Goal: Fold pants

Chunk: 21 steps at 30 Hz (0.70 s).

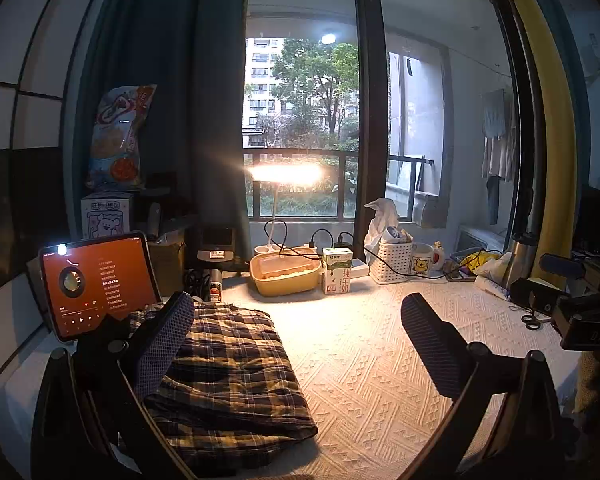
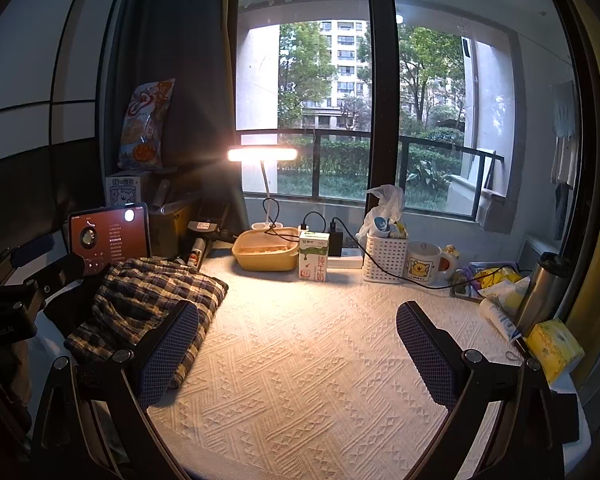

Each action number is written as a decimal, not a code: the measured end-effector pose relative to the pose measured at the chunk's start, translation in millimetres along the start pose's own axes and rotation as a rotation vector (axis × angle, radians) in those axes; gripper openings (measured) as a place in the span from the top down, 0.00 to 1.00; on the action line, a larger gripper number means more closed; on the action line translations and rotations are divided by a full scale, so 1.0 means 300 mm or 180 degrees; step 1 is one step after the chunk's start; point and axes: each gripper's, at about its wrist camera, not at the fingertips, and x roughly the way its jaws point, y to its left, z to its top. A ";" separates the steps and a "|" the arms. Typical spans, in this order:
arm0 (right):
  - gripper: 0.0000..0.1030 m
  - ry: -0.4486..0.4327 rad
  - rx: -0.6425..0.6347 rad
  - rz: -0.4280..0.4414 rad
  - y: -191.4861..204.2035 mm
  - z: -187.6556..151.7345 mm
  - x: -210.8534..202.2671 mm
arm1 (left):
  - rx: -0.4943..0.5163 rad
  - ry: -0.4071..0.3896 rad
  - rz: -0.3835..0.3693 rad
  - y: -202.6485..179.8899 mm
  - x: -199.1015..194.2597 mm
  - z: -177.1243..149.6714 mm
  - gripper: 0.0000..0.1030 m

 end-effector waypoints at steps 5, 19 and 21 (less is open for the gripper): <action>0.03 0.0002 0.0000 -0.0002 0.000 0.000 0.000 | -0.0001 -0.0001 -0.0004 -0.001 0.001 0.002 0.01; 0.03 -0.0003 0.0012 0.0003 -0.002 0.002 -0.002 | 0.0029 -0.0007 -0.0016 -0.010 -0.006 0.009 0.01; 0.03 -0.0010 0.0008 0.0003 -0.001 0.000 -0.003 | 0.0036 -0.0018 -0.0026 -0.012 -0.010 0.012 0.01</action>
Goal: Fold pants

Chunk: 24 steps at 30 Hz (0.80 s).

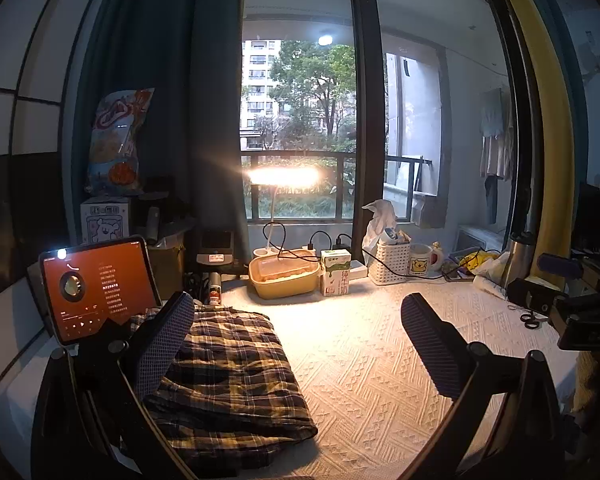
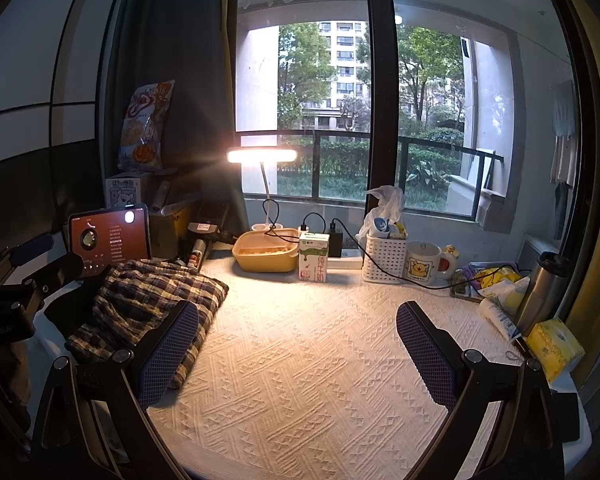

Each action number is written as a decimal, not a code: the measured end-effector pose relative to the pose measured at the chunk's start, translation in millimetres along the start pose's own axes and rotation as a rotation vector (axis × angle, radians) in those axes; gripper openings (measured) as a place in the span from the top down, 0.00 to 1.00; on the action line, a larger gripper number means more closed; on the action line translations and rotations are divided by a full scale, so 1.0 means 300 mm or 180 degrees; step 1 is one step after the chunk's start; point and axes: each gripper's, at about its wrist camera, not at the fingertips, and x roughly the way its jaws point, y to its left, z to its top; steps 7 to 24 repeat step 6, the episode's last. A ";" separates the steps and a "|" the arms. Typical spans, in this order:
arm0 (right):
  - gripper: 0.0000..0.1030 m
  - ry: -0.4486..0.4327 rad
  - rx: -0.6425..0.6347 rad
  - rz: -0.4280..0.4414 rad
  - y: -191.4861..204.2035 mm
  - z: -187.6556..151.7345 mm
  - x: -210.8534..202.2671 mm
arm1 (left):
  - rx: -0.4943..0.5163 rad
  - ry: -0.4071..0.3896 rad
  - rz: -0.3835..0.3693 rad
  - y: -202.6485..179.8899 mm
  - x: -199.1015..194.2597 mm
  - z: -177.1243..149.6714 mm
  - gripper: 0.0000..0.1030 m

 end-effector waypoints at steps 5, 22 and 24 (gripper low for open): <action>0.03 -0.0018 -0.0006 0.0004 0.003 -0.011 -0.007 | -0.0010 -0.0026 -0.0020 0.004 -0.009 0.004 0.01; 0.03 -0.0018 -0.0004 0.0003 0.003 -0.012 -0.008 | -0.0014 -0.0033 -0.0021 0.005 -0.009 0.004 0.01; 0.03 -0.0018 -0.0004 0.0003 0.003 -0.012 -0.008 | -0.0014 -0.0033 -0.0021 0.005 -0.009 0.004 0.01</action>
